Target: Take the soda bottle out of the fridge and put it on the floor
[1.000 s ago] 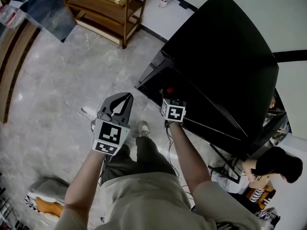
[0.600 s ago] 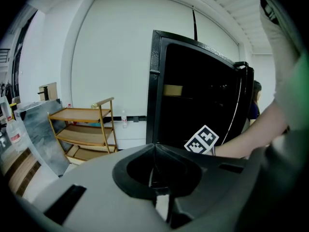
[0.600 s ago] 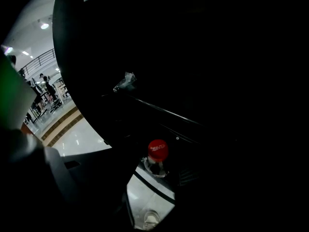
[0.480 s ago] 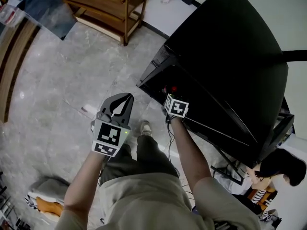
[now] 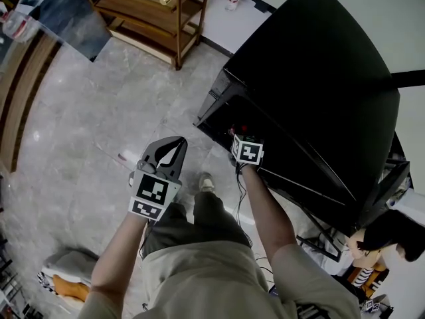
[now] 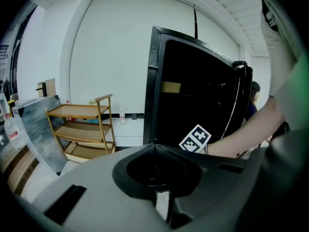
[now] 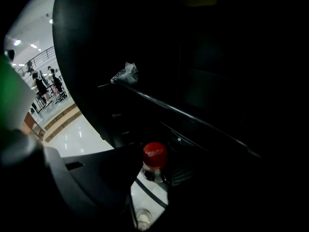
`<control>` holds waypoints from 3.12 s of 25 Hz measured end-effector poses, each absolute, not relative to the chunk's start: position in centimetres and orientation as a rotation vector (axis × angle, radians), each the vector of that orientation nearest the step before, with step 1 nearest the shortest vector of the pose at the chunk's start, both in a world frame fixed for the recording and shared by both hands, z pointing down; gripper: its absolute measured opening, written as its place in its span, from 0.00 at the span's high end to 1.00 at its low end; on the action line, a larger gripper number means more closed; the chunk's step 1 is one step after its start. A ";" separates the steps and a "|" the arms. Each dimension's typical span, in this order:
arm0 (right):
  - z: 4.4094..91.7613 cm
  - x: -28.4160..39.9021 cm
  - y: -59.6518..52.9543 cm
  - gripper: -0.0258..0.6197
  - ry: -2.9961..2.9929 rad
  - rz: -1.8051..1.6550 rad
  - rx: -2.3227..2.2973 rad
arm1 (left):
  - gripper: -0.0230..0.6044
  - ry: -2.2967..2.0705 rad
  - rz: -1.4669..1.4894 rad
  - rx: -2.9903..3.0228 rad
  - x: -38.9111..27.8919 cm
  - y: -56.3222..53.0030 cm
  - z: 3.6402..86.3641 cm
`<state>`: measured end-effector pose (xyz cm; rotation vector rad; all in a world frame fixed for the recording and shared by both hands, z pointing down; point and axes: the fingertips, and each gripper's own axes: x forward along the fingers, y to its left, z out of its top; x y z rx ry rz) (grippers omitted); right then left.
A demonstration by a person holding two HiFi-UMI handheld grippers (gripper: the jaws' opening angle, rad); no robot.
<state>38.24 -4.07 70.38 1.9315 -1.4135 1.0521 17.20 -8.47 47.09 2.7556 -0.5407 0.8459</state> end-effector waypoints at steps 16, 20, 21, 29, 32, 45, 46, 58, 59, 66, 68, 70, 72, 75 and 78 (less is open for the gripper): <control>61.7 32.5 -3.2 0.76 -1.637 0.996 1.707 | 0.95 -0.718 0.837 2.693 12.2 -8.0 41.6; 57.0 30.1 -3.3 0.76 -1.712 0.919 1.617 | 0.95 -0.791 0.829 2.676 9.4 -7.5 39.2; 55.8 29.4 -3.2 0.76 -1.727 0.898 1.597 | 0.95 -0.804 0.834 2.672 8.7 -7.3 38.6; 48.0 23.4 -2.7 0.76 -1.826 0.827 1.474 | 0.95 -0.900 0.827 2.648 3.2 -5.8 34.8; 46.2 21.0 -2.8 0.76 -1.868 0.783 1.420 | 0.95 -0.939 0.818 2.636 1.4 -5.5 34.0; 45.8 10.8 -3.8 0.76 -1.971 0.663 1.142 | 0.95 -1.091 0.845 2.513 -7.1 -3.8 35.8; 46.0 10.0 -3.9 0.76 -1.976 0.654 1.120 | 0.95 -1.102 0.848 2.499 -7.8 -3.7 36.2; 48.4 1.8 -5.8 0.76 -2.026 0.552 0.904 | 0.95 -1.189 0.878 2.349 -14.2 -2.8 40.4; 48.7 1.3 -6.0 0.76 -2.027 0.548 0.890 | 0.95 -1.197 0.876 2.341 -14.5 -2.8 40.8; 52.2 -1.3 -7.5 0.76 -2.019 0.547 0.827 | 0.95 -1.201 0.899 2.289 -16.1 -4.0 44.7; 53.6 -1.6 -7.8 0.76 -2.004 0.553 0.816 | 0.95 -1.191 0.906 2.271 -16.1 -4.5 46.3; 55.4 -1.9 -7.9 0.76 -1.988 0.559 0.801 | 0.95 -1.172 0.917 2.252 -16.1 -4.6 48.3; 57.4 -2.3 -8.3 0.76 -1.983 0.564 0.791 | 0.95 -1.147 0.932 2.236 -16.0 -4.8 50.5; 60.5 -2.7 -9.0 0.76 -1.979 0.575 0.789 | 0.95 -1.119 0.941 2.209 -15.9 -5.1 54.0; 63.7 -3.3 -9.1 0.76 -1.961 0.598 0.789 | 0.95 -1.085 0.952 2.182 -16.1 -5.1 57.7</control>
